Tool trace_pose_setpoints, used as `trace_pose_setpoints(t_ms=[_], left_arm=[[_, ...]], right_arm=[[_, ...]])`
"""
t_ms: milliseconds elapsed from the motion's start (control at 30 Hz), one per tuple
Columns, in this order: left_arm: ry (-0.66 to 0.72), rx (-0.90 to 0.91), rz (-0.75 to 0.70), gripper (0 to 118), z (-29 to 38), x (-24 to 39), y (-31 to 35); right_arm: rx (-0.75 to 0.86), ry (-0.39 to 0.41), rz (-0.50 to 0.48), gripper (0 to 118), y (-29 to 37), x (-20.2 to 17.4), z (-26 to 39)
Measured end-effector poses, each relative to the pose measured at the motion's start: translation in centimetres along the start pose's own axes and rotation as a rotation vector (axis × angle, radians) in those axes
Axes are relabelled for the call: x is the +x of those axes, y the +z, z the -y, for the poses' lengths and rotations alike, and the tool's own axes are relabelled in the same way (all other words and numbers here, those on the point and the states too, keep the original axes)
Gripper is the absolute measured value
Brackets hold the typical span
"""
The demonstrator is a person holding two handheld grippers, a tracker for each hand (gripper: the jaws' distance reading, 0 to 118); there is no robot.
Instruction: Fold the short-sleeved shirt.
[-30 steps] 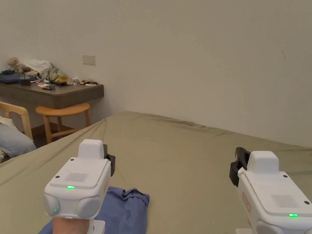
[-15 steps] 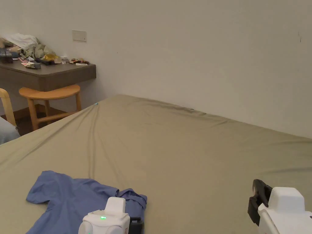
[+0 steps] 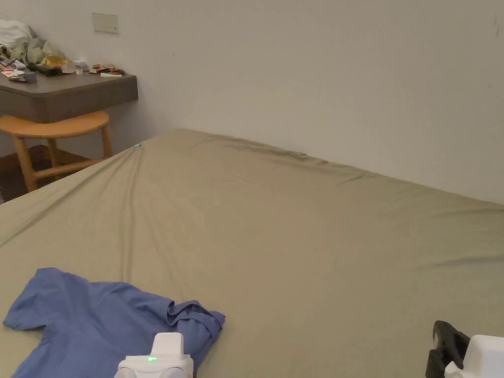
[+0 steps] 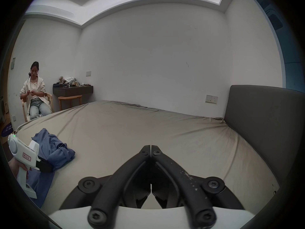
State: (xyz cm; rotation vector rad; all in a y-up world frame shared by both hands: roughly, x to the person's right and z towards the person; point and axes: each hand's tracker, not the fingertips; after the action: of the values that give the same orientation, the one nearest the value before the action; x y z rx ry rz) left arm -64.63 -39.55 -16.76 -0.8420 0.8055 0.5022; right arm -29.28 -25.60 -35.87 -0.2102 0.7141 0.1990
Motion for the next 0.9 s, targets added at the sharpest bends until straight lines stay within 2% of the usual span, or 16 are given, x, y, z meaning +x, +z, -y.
trace_pose_setpoints(t_ms=[67,200,333,400,533,700,900], left_arm=[[0.026,0.056,-0.018,4,0.2,0.0,1.8],[-0.056,0.351,-0.035,4,-0.7,2.3,8.7],[-0.017,0.513,0.15,4,-2.9,4.5,15.3],[-0.096,0.586,0.22,4,-3.3,7.2,18.7],[-0.222,0.679,0.472,4,-2.5,14.8,24.3],[-0.412,0.633,0.74,4,3.2,26.6,26.3],[-0.648,0.366,0.946,4,15.8,38.7,24.1]], right_arm=[[0.017,-0.016,0.003,0,0.9,0.5,-0.5],[0.061,-0.024,0.012,0,3.0,2.2,-1.4],[0.127,-0.063,0.046,1,6.3,4.9,-2.6],[0.165,-0.084,0.07,1,8.3,6.5,-3.3],[0.239,-0.102,0.146,1,13.0,10.4,-4.2],[0.287,-0.1,0.265,1,18.3,15.7,-3.8],[0.265,-0.109,0.403,1,23.6,21.4,-1.4]])
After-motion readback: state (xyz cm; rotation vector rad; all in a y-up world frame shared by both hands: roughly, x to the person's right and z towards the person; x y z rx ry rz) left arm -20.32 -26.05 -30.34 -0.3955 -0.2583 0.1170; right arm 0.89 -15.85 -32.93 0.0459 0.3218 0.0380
